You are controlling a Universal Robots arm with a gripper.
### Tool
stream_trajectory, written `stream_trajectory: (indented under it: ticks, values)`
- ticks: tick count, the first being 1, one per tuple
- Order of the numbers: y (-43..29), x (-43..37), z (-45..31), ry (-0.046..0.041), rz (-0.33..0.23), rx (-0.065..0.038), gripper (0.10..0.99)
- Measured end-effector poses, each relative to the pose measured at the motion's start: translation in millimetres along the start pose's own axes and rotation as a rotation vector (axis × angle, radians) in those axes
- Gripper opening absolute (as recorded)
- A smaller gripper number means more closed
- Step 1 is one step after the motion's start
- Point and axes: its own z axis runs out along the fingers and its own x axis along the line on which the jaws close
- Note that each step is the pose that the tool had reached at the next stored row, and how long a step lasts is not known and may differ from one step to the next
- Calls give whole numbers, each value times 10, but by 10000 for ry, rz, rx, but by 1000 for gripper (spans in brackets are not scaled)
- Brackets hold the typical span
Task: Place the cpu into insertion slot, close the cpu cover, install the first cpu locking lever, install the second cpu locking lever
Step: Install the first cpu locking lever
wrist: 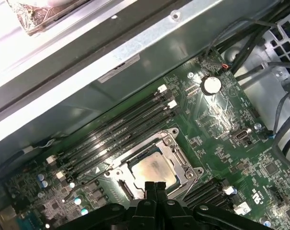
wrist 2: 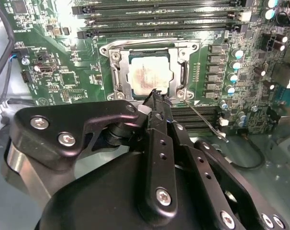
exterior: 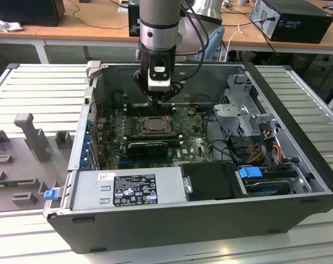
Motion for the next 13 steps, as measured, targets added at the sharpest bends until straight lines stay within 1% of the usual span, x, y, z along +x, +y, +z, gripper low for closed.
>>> stream_trajectory:
  ticks: [2,5,13]
  values:
    - [0,0,0,5,-174,0,106]
    - [0,0,0,19,-638,1,106]
    - [0,0,0,44,-1467,3,106]
